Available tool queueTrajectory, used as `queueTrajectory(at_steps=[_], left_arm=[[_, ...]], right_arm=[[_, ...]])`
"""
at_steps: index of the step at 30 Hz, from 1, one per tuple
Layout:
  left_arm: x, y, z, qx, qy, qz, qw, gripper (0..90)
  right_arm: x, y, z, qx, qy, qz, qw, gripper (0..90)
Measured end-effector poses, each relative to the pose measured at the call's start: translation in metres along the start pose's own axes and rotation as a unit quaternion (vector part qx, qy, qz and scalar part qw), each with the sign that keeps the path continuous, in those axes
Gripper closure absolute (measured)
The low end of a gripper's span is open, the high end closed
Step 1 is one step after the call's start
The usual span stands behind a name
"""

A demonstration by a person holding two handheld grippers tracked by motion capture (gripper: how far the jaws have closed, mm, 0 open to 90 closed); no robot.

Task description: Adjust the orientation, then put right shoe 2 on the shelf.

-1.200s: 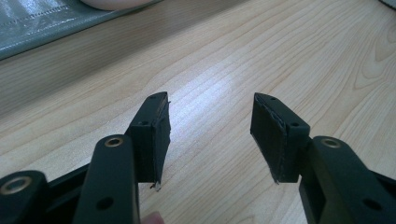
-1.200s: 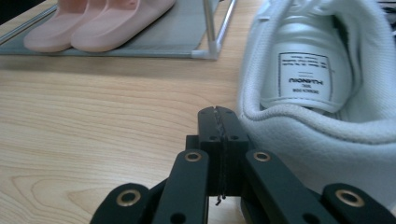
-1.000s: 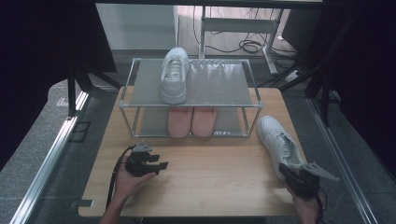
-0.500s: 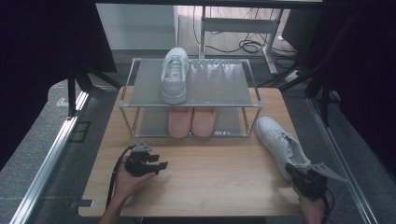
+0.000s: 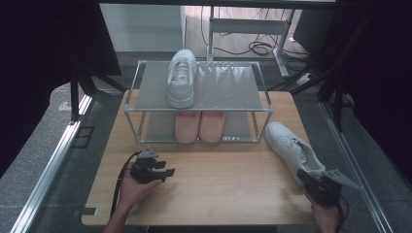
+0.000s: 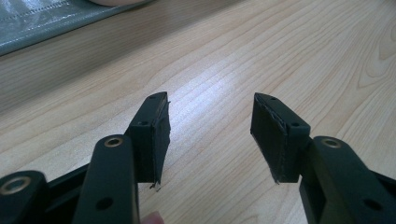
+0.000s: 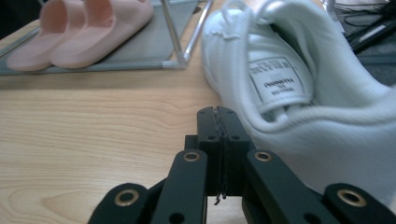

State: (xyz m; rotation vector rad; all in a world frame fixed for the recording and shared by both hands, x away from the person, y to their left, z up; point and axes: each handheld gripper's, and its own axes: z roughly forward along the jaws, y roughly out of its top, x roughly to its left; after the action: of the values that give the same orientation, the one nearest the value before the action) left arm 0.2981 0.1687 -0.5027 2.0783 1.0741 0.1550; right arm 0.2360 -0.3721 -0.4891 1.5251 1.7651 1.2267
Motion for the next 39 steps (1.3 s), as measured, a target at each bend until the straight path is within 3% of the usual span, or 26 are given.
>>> queueTrajectory(at_steps=[8, 14, 24, 32, 39], left_arm=[[0.000, 0.000, 0.000, -0.002, -0.002, -0.001, 1.0000, 47.8], [-0.001, 0.001, 0.000, -0.002, -0.003, -0.001, 1.0000, 47.8], [0.000, -0.002, -0.003, -0.003, 0.000, -0.004, 1.0000, 47.7], [0.000, -0.001, -0.004, -0.008, -0.008, -0.008, 0.9999, 47.7], [0.001, -0.001, -0.003, -0.005, -0.007, -0.008, 0.9999, 47.7]], right_arm=[[0.005, 0.010, -0.002, -0.020, 0.045, 0.002, 0.9988, 83.3], [0.007, 0.030, -0.007, -0.041, 0.077, 0.003, 0.9962, 77.9], [-0.006, 0.063, -0.003, -0.039, 0.088, -0.002, 0.9954, 67.1], [-0.021, 0.072, 0.002, -0.041, 0.093, 0.006, 0.9948, 66.5], [-0.039, 0.079, 0.008, -0.039, 0.077, 0.017, 0.9961, 66.2]])
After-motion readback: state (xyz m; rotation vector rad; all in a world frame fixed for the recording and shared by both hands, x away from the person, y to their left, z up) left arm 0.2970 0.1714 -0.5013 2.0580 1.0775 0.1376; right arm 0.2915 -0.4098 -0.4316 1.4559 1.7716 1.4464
